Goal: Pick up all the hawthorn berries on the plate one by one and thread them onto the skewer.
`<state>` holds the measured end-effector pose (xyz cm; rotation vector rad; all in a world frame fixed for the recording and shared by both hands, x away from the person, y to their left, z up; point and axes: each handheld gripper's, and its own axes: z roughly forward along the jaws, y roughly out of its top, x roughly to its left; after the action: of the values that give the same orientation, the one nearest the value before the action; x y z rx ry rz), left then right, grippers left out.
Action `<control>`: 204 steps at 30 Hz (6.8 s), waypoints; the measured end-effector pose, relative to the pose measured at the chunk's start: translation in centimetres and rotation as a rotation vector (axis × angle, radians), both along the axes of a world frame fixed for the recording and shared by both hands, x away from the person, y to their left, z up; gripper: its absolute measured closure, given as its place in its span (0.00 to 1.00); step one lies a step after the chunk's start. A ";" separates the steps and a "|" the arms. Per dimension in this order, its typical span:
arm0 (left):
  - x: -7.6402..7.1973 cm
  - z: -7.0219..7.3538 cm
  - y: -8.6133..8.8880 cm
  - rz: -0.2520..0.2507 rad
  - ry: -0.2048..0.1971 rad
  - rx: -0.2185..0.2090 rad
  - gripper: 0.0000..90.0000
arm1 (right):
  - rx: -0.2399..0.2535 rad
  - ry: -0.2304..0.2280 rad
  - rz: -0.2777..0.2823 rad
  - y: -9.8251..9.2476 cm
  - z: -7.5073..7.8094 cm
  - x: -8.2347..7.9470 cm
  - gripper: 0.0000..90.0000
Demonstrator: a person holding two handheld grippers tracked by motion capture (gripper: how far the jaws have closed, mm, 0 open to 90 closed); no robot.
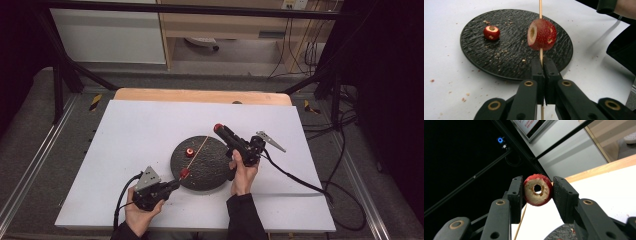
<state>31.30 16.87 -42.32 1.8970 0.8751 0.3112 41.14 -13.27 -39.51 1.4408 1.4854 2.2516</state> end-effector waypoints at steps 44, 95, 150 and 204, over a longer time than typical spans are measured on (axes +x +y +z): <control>0.1 0.2 -1.8 -0.014 -0.007 -0.027 0.98 | 0.060 -0.034 -0.019 -0.1 0.1 0.0 0.69; 2.3 1.5 -4.8 0.051 -0.044 -0.093 0.98 | 0.091 0.018 0.044 1.0 -1.3 -1.4 0.69; 1.9 0.9 3.1 0.058 -0.013 0.051 0.98 | -0.478 0.057 0.183 -1.4 -2.2 -2.6 0.05; 1.0 -1.0 9.7 0.080 0.048 0.115 0.98 | -1.045 0.203 0.394 8.7 1.0 4.0 0.09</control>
<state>32.28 26.61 -43.29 1.9853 0.9850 0.3725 45.18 -4.59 -38.49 1.0630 2.5810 1.0229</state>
